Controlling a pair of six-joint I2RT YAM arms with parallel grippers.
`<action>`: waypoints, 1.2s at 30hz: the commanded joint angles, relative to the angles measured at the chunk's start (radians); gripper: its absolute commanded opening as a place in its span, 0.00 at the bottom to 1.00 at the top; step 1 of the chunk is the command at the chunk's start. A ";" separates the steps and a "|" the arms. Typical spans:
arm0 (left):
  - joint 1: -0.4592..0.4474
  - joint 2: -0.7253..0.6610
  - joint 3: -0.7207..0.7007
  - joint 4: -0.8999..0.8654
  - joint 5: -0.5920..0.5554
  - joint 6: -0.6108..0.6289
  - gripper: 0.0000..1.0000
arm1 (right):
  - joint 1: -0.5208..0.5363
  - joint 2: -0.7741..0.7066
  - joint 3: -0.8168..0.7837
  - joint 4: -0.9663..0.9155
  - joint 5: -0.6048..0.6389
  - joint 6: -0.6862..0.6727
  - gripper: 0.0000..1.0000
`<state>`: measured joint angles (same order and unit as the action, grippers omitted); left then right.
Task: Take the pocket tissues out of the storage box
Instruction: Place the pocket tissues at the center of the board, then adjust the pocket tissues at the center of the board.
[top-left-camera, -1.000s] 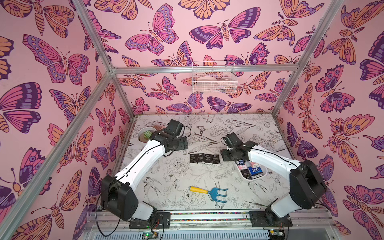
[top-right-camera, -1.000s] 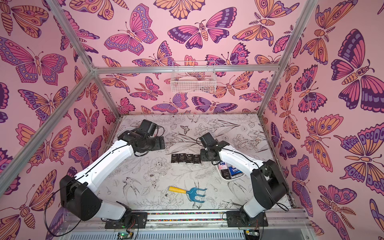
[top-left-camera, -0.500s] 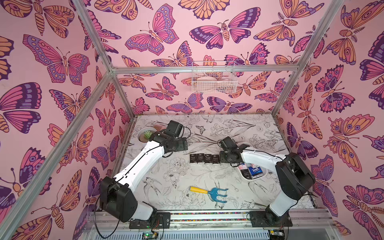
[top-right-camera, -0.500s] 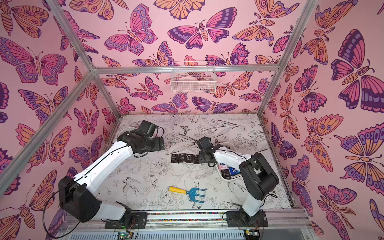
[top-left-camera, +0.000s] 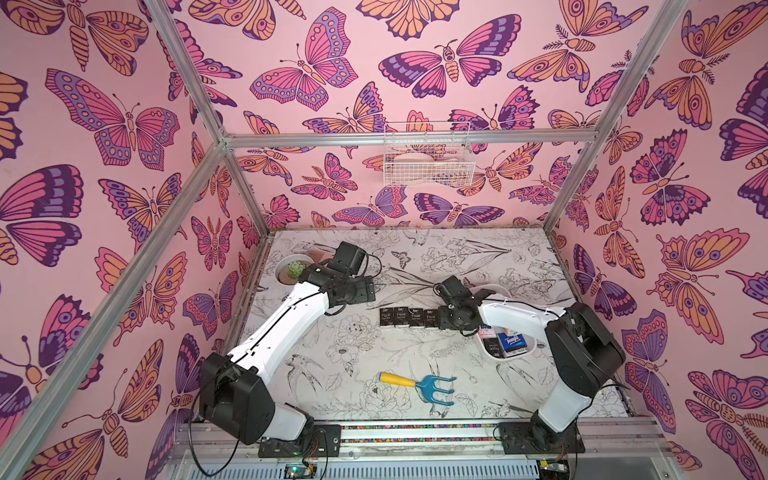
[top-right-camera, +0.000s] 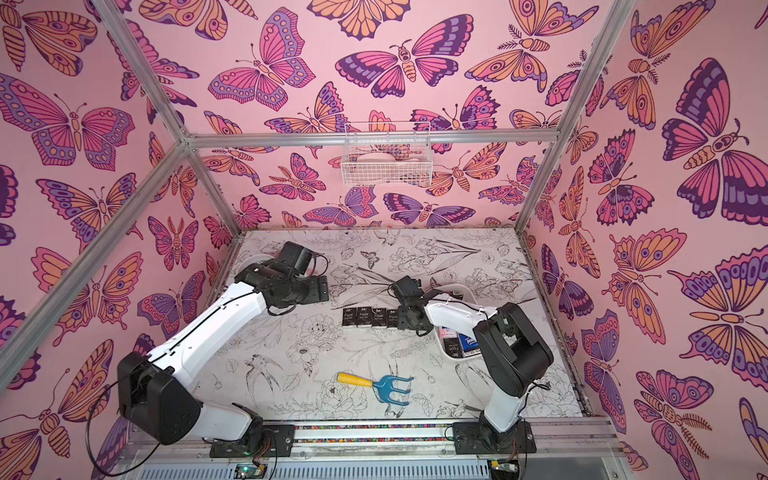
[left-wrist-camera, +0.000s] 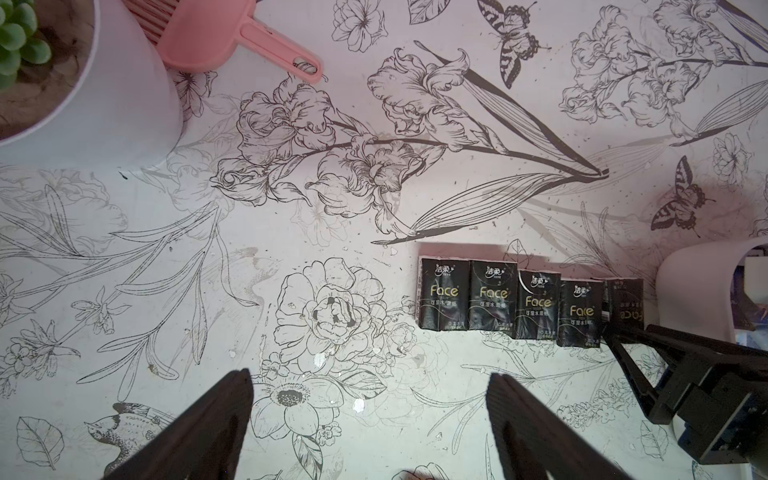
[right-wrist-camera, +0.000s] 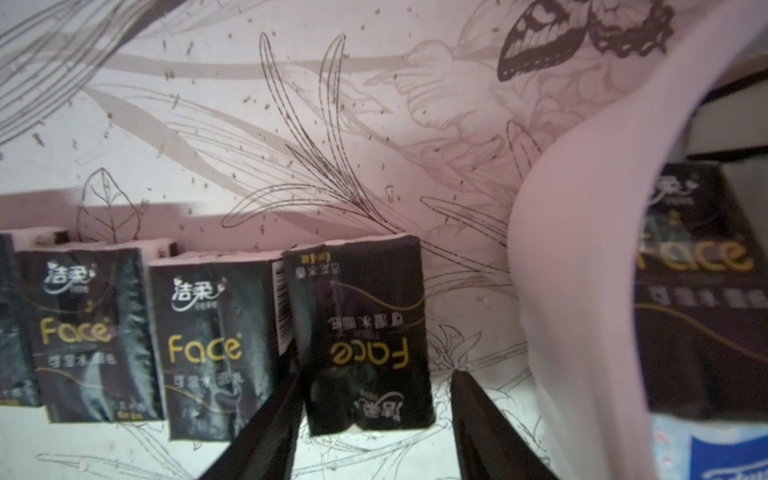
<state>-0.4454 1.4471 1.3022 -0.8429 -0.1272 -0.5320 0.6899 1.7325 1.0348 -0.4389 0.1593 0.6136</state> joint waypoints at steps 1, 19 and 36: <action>0.003 -0.021 -0.006 -0.022 0.000 0.010 0.94 | 0.005 -0.020 0.037 -0.058 0.038 0.008 0.62; 0.008 -0.016 -0.005 -0.024 -0.005 0.018 0.94 | -0.046 0.070 0.117 -0.077 0.025 -0.043 0.47; 0.008 -0.007 -0.011 -0.023 -0.006 0.011 0.94 | -0.046 0.088 0.073 -0.018 -0.049 0.012 0.40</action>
<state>-0.4435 1.4471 1.3022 -0.8429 -0.1272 -0.5278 0.6453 1.8149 1.1278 -0.4580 0.1375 0.5957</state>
